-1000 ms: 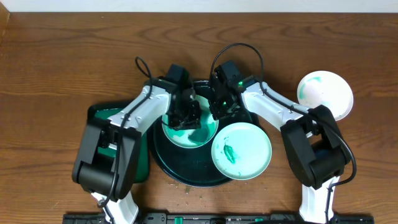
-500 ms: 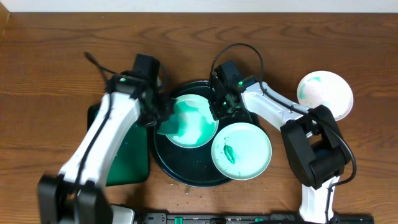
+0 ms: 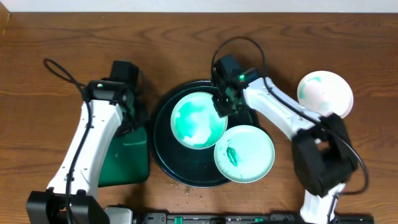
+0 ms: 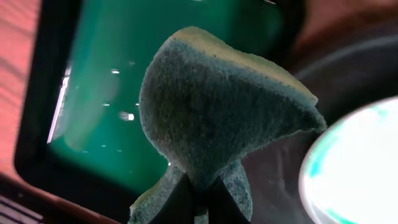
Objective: Clean dirty plates on tray and stack at the side
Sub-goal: 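Move the sponge with the left gripper back over the green tray, then lift the gripped plate rim with the right gripper off the tray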
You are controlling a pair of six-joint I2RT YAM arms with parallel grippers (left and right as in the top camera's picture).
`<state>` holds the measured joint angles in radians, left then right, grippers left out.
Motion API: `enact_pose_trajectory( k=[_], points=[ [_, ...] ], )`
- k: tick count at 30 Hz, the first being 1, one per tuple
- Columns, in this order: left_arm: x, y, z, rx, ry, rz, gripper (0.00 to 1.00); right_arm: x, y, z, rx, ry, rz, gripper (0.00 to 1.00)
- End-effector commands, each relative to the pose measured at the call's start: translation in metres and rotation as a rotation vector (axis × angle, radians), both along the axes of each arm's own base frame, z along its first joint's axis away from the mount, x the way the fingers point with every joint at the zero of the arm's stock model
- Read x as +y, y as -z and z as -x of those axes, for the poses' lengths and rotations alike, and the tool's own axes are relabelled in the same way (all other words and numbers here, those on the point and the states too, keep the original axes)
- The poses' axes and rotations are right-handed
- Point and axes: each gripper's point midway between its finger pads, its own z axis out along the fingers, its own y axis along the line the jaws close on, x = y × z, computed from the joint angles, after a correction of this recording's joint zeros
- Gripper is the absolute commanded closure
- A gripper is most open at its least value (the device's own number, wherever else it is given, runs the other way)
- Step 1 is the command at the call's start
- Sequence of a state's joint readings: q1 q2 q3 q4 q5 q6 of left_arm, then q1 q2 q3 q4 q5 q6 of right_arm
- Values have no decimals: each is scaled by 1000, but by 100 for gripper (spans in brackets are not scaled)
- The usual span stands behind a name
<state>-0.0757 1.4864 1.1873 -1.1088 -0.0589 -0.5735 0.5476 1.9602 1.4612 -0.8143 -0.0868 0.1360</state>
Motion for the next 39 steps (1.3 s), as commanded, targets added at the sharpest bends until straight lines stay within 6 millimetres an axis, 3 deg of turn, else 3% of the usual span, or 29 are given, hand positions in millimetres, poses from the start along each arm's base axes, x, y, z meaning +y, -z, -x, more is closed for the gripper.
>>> enact_pose_trajectory(
  k=[1, 8, 13, 22, 35, 39],
  points=[
    [17, 6, 5, 24, -57, -33, 93, -4, -55, -18, -199, -27, 54, 99],
    [32, 11, 10, 42, -110, -33, 93, -4, -104, -14, -409, -92, 193, 99],
    [36, 18, 13, 48, -120, -33, 93, -6, -138, -10, -605, -136, 416, 99],
    [36, 20, 14, 51, -113, -33, 93, 20, -191, 14, -889, -286, 776, 99],
    [36, 20, 14, 51, -113, -33, 93, 35, -237, 51, -1033, -434, 1140, 99],
    [36, 20, 14, 52, -113, -33, 93, 40, -241, 58, -1051, -446, 1165, 99]
  ],
)
